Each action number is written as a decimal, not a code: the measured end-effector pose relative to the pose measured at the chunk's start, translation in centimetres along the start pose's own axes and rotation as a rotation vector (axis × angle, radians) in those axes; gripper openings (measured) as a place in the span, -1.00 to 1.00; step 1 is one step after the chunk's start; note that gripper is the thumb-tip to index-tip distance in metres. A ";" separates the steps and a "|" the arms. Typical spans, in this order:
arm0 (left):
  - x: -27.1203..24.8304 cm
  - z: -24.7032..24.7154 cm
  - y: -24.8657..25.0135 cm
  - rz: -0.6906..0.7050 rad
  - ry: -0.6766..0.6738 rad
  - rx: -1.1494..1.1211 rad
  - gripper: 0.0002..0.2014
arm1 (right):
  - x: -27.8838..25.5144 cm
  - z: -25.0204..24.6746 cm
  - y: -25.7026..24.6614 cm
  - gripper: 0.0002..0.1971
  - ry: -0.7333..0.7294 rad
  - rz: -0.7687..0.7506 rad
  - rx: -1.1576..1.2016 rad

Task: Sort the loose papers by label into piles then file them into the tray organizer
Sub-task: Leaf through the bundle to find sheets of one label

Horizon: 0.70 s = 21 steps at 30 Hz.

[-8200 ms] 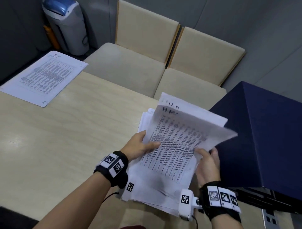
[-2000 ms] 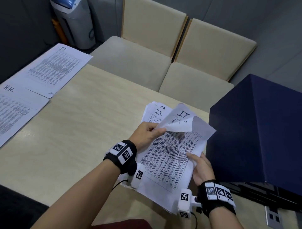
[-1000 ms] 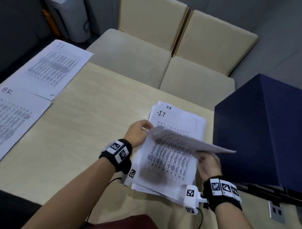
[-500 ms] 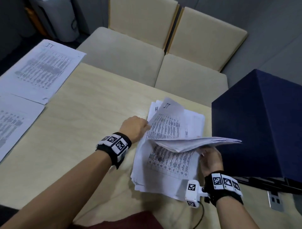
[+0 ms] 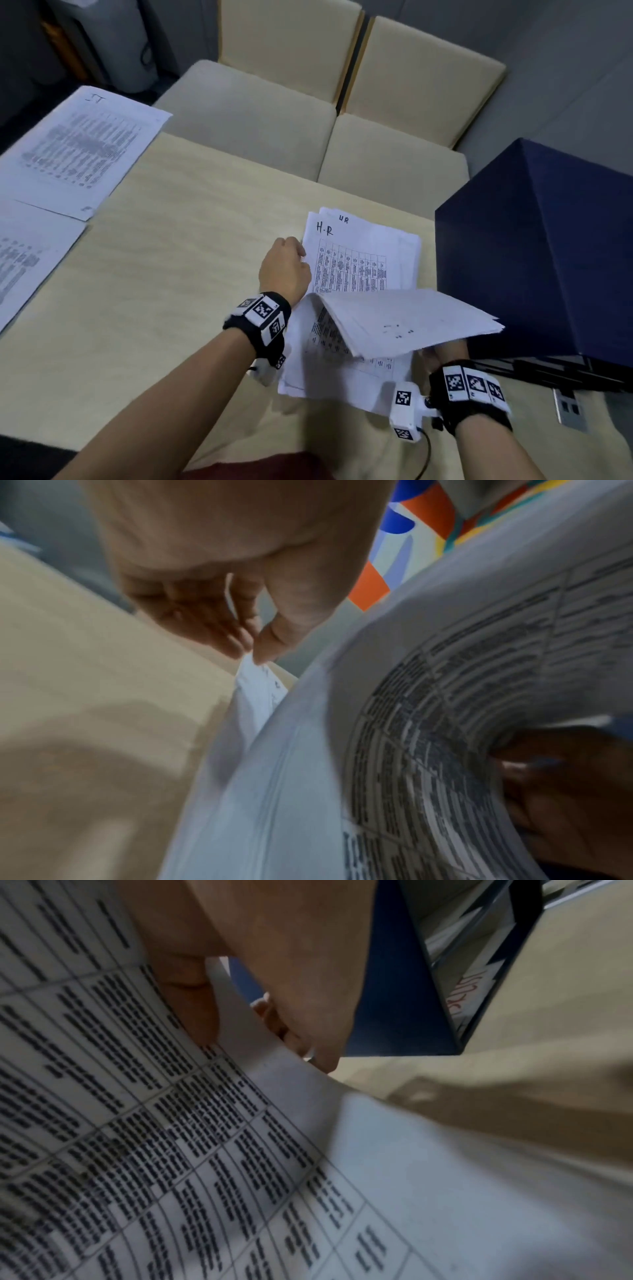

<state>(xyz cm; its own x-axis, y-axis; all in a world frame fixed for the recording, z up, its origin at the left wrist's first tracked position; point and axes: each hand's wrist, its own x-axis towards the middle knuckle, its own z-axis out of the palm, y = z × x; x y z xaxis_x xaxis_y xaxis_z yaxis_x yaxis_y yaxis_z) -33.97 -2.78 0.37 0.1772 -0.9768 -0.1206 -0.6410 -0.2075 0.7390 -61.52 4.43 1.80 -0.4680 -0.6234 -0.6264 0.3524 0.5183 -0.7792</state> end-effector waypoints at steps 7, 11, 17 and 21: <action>-1.3 -1.6 1.9 -0.226 -0.390 -0.708 -0.62 | -1.2 2.4 -3.6 -0.53 -0.124 -0.161 -0.035; -2.1 -3.2 3.1 -0.107 -0.434 -0.813 -0.35 | -3.3 4.2 -6.5 -0.76 -0.265 -0.231 -0.015; -2.2 -4.8 8.5 0.183 -0.101 -0.881 -0.78 | -6.0 6.2 -9.8 -0.69 -0.194 -0.624 0.029; -2.4 -5.3 10.5 0.380 0.114 -0.718 -0.72 | -7.2 5.8 -10.1 -0.59 -0.203 -0.724 0.096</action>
<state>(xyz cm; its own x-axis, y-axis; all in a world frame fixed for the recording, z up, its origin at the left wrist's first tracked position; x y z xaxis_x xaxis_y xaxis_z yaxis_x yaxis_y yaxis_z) -37.20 -2.29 11.97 0.1440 -0.9538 0.2636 -0.0455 0.2597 0.9646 -57.03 0.27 14.02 -0.4544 -0.8889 0.0574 0.0871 -0.1084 -0.9903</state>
